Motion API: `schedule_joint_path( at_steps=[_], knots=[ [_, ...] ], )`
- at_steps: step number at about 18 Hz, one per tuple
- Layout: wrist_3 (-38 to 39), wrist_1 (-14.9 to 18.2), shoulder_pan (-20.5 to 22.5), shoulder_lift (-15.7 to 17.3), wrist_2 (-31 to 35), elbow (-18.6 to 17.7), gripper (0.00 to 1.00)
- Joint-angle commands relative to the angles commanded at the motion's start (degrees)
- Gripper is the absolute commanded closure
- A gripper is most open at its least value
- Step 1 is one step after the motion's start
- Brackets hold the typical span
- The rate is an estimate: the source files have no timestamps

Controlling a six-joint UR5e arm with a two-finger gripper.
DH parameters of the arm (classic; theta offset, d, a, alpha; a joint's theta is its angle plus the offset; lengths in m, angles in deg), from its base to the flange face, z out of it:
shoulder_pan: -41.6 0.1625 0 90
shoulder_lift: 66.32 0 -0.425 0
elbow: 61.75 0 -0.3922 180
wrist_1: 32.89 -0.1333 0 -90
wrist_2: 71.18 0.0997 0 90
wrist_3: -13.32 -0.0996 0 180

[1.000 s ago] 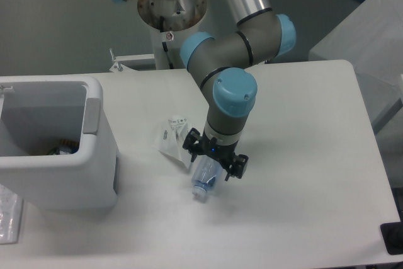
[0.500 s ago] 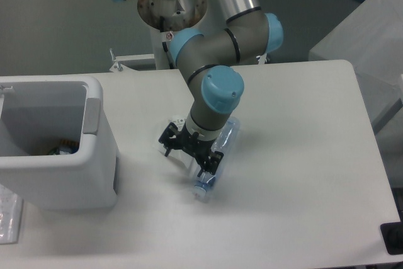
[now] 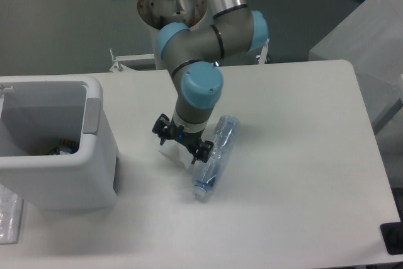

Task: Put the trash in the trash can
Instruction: 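Move the open gripper over the crumpled white tissue, then lower the gripper onto the tissue and close on it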

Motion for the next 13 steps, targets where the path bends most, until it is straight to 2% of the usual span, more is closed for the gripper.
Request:
schedule_joint_path(
  at_steps=[2,3,4,6,11,13],
  knots=[
    [0.9,0.2,-0.1,-0.8,-0.3,0.0,0.0],
    [1.5,0.2,-0.1,-1.0,-0.1,0.0,0.04],
    [1.7,0.3,-0.1,-1.2,0.0,0.0,0.17],
    [1.7,0.3,-0.2,-1.3,0.0,-0.1,0.34],
    [2.4,0.3,-0.2,-1.6,0.0,-0.1,0.51],
    [3.1,0.4,-0.2,-1.4,0.0,-0.1,0.7]
  ],
)
